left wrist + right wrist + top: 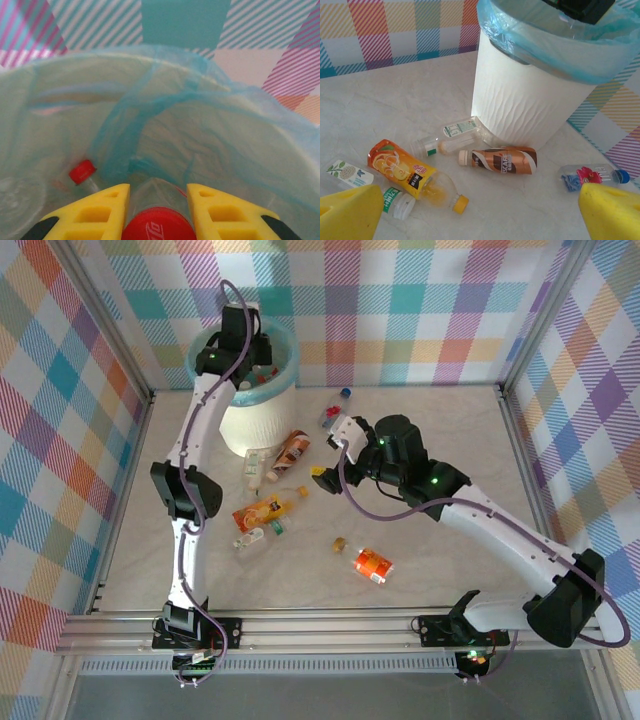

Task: Put the plastic bottles in the bin

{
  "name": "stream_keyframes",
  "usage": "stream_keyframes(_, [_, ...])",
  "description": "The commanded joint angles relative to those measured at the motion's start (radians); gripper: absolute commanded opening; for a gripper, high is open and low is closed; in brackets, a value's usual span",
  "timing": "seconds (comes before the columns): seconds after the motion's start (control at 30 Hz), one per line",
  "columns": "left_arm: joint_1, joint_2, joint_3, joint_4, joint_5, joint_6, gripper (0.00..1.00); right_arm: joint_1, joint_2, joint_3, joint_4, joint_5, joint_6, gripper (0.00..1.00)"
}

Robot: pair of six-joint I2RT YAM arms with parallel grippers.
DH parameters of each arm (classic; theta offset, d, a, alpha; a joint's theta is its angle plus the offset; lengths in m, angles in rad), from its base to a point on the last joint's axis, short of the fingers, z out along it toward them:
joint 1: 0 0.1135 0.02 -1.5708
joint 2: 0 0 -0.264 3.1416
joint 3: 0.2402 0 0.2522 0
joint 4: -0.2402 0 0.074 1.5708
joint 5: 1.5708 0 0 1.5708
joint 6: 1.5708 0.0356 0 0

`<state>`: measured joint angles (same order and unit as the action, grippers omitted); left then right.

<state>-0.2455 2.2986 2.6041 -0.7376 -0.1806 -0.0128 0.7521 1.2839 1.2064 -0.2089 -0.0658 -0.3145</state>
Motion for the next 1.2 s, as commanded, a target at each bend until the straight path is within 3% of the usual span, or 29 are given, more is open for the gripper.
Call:
stream_keyframes(0.0, [0.041,0.052,0.003,-0.141,-0.005,0.013,0.0,-0.004,0.01,0.02,-0.013,-0.025,0.019,1.0])
stream_keyframes(0.23, [0.058,0.092,0.004,-0.131,0.042,-0.01,0.06,-0.003,0.032,0.036,-0.027,-0.032,0.025,1.0])
stream_keyframes(0.53, [0.084,-0.013,0.008,-0.047,0.168,-0.124,0.56,-0.003,0.022,0.075,-0.069,-0.027,0.058,1.0])
stream_keyframes(0.63, [0.084,-0.083,0.008,-0.018,0.173,-0.139,0.67,-0.004,0.005,0.091,-0.123,0.0,0.078,1.0])
stream_keyframes(0.9, [0.084,-0.253,0.006,-0.008,0.227,-0.175,0.71,-0.014,-0.064,0.076,-0.302,0.121,0.167,1.0])
stream_keyframes(1.03, [0.075,-0.32,0.004,-0.036,0.312,-0.181,0.71,-0.017,-0.093,0.066,-0.439,0.078,0.179,1.0])
stream_keyframes(1.17, [0.04,-0.43,-0.077,-0.09,0.412,-0.104,0.71,-0.017,-0.141,0.009,-0.59,0.057,0.208,1.0])
